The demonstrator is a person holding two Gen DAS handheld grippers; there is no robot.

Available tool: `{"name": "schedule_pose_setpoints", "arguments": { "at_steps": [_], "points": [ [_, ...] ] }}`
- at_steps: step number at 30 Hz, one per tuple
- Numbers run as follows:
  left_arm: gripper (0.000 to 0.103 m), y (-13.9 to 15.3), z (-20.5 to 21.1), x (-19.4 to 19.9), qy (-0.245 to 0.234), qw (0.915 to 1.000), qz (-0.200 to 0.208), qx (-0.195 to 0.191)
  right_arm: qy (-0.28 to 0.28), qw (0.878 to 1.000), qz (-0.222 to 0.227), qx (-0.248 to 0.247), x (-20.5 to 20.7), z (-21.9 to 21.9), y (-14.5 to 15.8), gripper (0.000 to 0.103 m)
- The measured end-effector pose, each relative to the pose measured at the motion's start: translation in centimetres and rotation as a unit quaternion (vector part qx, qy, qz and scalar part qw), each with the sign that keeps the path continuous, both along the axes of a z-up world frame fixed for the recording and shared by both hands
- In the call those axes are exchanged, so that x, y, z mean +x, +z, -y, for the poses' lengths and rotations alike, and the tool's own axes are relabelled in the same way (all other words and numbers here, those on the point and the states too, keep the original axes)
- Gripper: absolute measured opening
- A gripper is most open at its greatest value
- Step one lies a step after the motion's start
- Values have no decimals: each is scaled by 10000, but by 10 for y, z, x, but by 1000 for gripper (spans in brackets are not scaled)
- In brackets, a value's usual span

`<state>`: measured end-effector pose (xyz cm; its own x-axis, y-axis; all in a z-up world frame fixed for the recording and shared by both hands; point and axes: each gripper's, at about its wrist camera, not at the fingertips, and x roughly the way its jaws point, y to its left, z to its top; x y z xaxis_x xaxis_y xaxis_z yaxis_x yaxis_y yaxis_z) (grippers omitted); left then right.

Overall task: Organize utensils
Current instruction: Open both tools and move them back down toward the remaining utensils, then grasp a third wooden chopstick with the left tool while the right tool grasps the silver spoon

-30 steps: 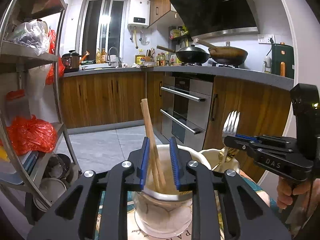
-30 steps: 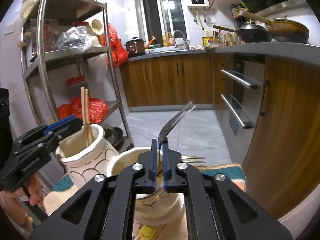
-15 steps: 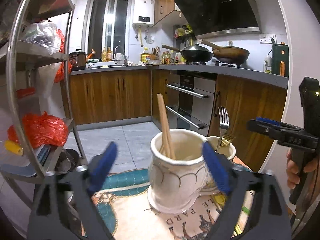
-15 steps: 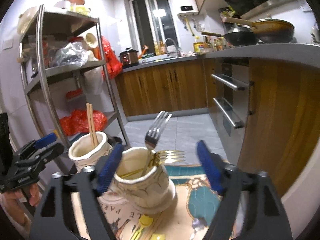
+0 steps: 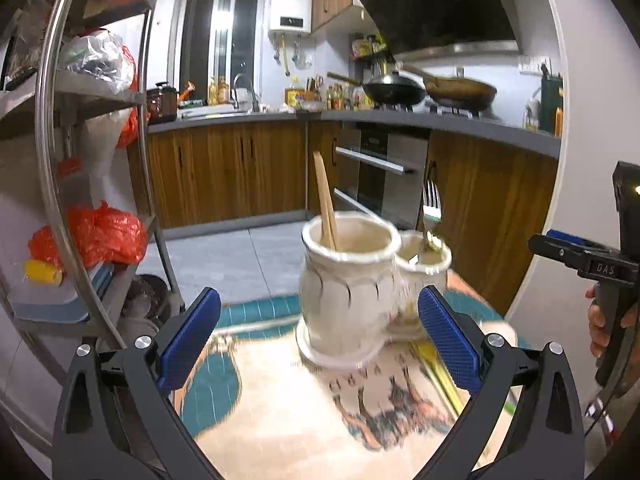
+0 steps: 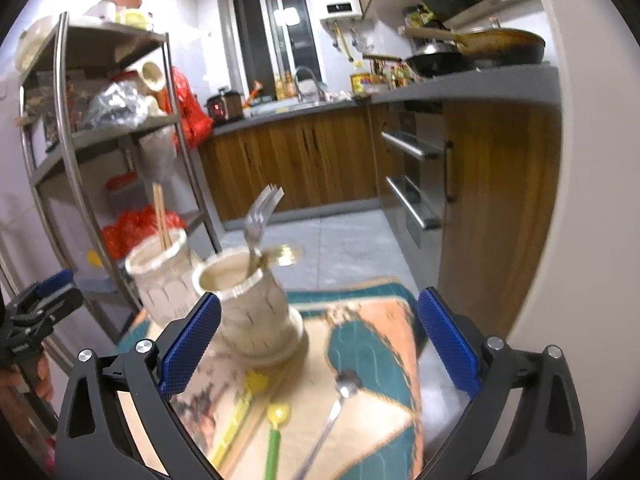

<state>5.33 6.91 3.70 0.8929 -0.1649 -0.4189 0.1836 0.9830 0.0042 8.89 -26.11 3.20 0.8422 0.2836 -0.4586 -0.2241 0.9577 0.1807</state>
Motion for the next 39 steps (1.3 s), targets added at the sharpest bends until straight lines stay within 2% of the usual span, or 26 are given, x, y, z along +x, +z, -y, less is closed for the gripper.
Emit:
{"name": "schedule_pose_setpoints", "arguments": {
  "at_steps": [9,22,26,31,39],
  "points": [
    [97,-47,26,-3,-224,9957,-891,-70,-129,9974,-625,-338,-9,12,-43,98],
    [97,-86,62,3,-336,9880,-1499,161,-61,9909,-1193,-620,-1,8,-84,98],
    [97,-96,73,1,-516,9816,-1835,145,-15,9904,-1220,-645,-1,6,-88,96],
    [78,-109,85,-2,-647,9736,-2178,228,29,9911,-1196,-589,-1,6,-86,95],
    [73,-119,96,2,-544,9700,-2343,363,75,9915,-1175,-554,-3,5,-87,95]
  ]
}}
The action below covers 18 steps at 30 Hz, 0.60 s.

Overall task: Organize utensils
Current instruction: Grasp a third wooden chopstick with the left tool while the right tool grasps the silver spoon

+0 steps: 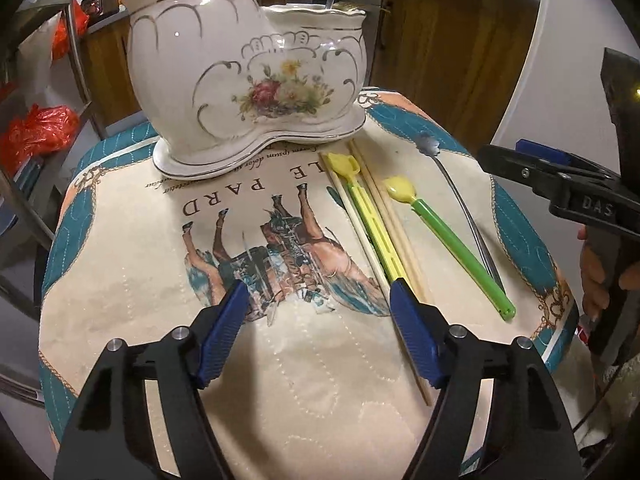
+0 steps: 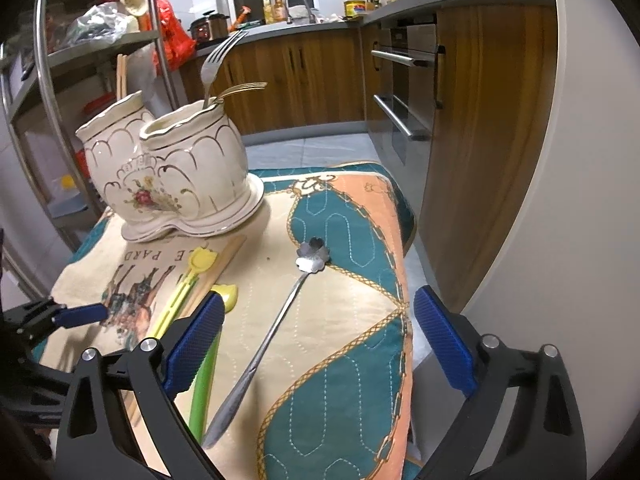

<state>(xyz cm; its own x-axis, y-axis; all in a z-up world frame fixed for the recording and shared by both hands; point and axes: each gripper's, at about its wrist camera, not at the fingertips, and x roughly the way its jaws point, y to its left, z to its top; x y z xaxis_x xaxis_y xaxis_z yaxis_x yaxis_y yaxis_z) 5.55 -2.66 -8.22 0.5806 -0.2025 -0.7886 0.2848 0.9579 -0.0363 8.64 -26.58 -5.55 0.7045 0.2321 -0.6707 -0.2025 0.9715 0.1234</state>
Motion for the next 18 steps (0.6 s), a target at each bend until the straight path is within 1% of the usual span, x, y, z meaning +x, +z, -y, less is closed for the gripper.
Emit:
{"name": "schedule_pose_setpoints", "arguments": {
  "at_steps": [6,8,9,11,12,13,14,15,16,17,18],
  "points": [
    [72,0,9,11,26,10000,-14,60,11,10000,14,21,-2,1,0,95],
    [70,1,12,15,58,10000,-40,43,6,10000,15,20,-2,2,0,95],
    [67,2,13,16,70,9999,-26,96,2,10000,14,16,-2,2,-1,95],
    [59,3,16,21,85,9997,-22,225,29,10000,-17,34,-2,3,-2,89],
    [50,3,16,23,81,9997,-42,221,45,10000,-43,27,-1,3,-3,84],
    [38,3,16,25,72,9997,-68,211,72,9999,-74,21,0,1,-4,78],
    [32,3,16,26,57,9997,-88,203,102,9999,-102,27,2,0,-5,74],
    [19,4,16,28,41,9997,-99,208,160,9997,-178,46,5,-2,-7,65],
    [12,4,15,29,11,9997,-134,199,212,9993,-281,79,9,-5,-10,56],
    [12,5,14,29,-25,9997,-173,177,251,9990,-340,118,12,-7,-11,52],
    [12,5,11,29,-62,9997,-214,143,291,9986,-408,144,16,-11,-13,46]
  ]
}}
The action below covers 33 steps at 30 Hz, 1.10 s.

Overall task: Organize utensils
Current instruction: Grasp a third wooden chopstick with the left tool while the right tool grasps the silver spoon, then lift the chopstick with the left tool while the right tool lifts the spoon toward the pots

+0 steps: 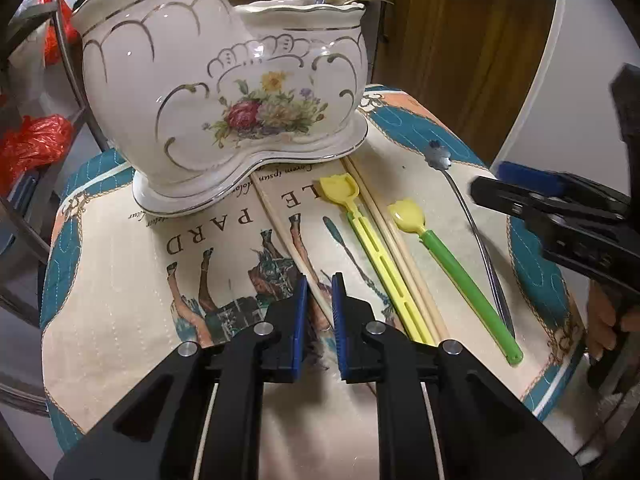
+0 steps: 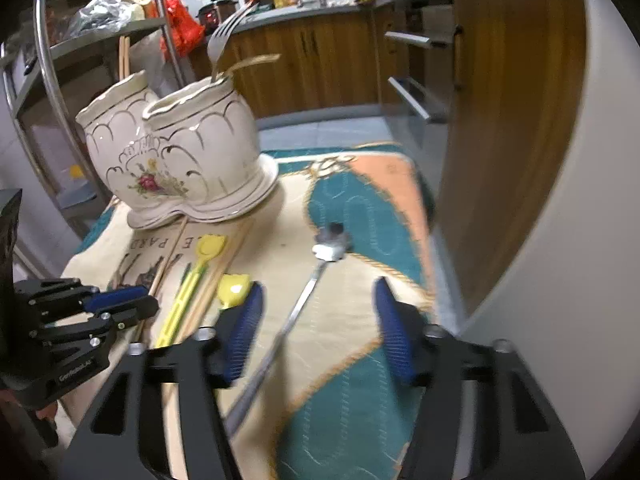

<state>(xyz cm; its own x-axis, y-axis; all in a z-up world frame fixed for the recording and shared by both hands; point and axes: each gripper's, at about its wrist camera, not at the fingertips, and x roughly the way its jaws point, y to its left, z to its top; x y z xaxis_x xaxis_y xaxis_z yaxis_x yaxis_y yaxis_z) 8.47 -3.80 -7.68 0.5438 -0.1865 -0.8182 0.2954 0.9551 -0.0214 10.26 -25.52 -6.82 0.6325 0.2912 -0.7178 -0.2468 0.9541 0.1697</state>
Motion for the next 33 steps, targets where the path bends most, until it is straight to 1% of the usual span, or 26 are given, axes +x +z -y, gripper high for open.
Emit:
{"name": "schedule_pose_setpoints", "arguments": {
  "at_steps": [1,2,3,4,7,9,11,12,14,17,19,21,23,25,27,30,32,33],
  "points": [
    [11,0,-2,-1,-31,10000,-19,-16,26,10000,-41,1,2,-3,-1,38],
    [11,1,-4,-2,-81,10000,-40,2,68,9999,-95,-20,6,-7,-3,34],
    [8,1,-7,-4,-112,9999,-50,34,116,9998,-162,-92,9,-12,-5,28],
    [6,1,-10,-6,-140,9999,-63,48,164,9995,-214,-186,11,-16,-7,23],
    [4,4,-22,-13,-247,9996,-127,71,219,9982,-328,-449,15,-27,-11,18],
    [4,6,-29,-18,-320,9992,-150,161,235,9979,-347,-502,16,-30,-11,10],
    [4,8,-39,-24,-348,9990,-166,238,341,9974,-383,-505,15,-31,-10,7],
    [4,10,-46,-29,-368,9988,-196,267,445,9969,-414,-494,14,-31,-9,4],
    [4,9,-59,-32,-404,9983,-256,326,635,9956,-463,-509,9,-31,-7,4],
    [4,10,-72,-40,-454,9973,-332,464,975,9914,-539,-686,-2,-33,-4,4],
    [4,10,-79,-42,-440,9971,-404,466,1175,9879,-636,-782,-7,-35,-3,4],
    [4,10,-81,-40,-404,9976,-398,395,1208,9866,-657,-874,-10,-35,-4,5],
    [5,11,-83,-37,-341,9982,-411,276,1216,9859,-623,-967,-10,-38,-5,8],
    [6,10,-74,-33,-333,9984,-396,238,1173,9866,-614,-954,-10,-38,-6,13],
    [6,6,-68,-28,-324,9984,-400,228,1087,9879,-606,-923,-8,-37,-6,15],
    [6,3,-60,-21,-291,9988,-324,232,1105,9881,-539,-929,-8,-38,-6,14],
    [5,3,-59,-18,-287,9990,-303,173,1133,9885,-510,-857,-7,-36,-7,10],
    [5,3,-58,-16,-298,9990,-291,160,1146,9889,-523,-785,-7,-35,-7,6]
  ]
}}
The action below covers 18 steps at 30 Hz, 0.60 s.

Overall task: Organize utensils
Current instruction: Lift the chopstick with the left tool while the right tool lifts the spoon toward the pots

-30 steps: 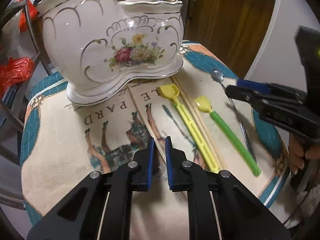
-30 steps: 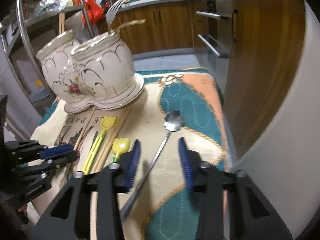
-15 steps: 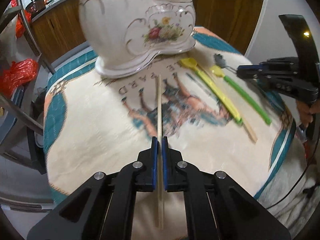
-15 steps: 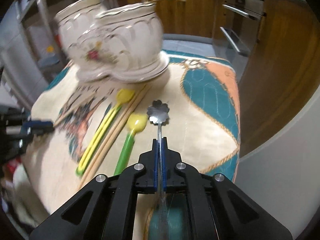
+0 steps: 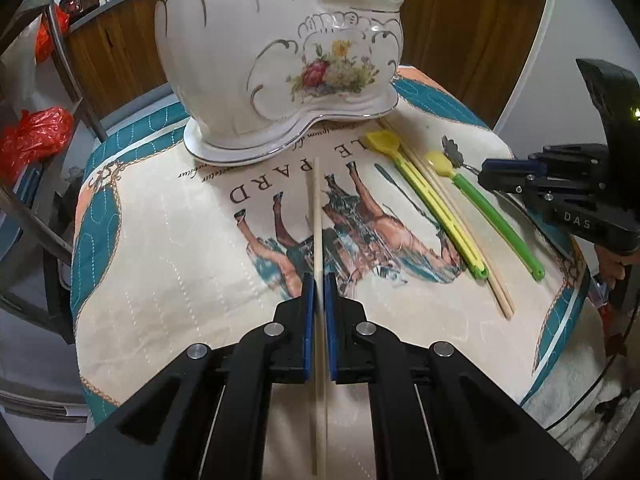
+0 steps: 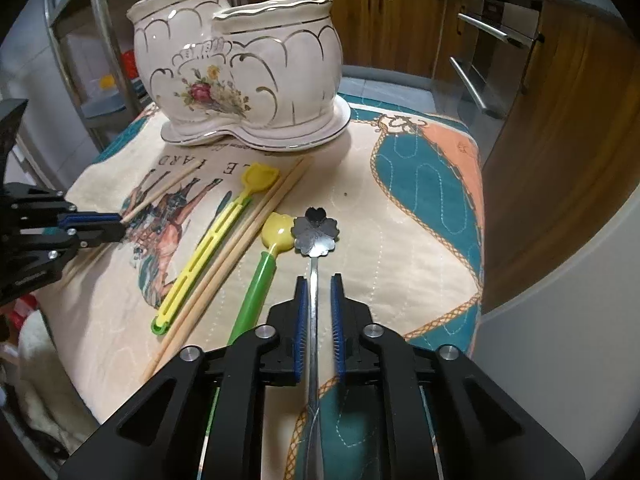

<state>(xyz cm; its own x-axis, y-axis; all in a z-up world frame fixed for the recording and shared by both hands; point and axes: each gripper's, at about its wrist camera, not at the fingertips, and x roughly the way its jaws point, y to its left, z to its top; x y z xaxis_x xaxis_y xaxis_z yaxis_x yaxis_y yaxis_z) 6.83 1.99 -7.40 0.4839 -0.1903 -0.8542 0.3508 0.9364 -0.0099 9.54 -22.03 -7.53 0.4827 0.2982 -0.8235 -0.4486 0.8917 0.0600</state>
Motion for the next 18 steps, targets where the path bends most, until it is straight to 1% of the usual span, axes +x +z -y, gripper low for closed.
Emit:
{"name": "schedule_pose_setpoints", "arguments": {
  "at_steps": [2,5,7,10,13,18],
  "points": [
    [4,0,-1,1,3,10000,9,-66,-8,10000,-10,69,0,0,0,4],
    [4,2,-3,-3,-20,9998,135,-112,-32,9998,165,97,-4,0,4,4],
    [4,5,-5,-6,-31,9996,248,-129,-44,9991,331,274,-8,2,12,4],
    [4,18,-7,-14,-48,9984,534,-176,-52,9969,659,434,-16,4,25,4],
    [4,36,-11,-25,-110,9949,969,-266,-11,9925,1075,588,-26,6,42,4],
    [4,66,-20,-40,-35,9860,1628,-364,85,9814,1759,759,-41,4,70,4]
  ]
}}
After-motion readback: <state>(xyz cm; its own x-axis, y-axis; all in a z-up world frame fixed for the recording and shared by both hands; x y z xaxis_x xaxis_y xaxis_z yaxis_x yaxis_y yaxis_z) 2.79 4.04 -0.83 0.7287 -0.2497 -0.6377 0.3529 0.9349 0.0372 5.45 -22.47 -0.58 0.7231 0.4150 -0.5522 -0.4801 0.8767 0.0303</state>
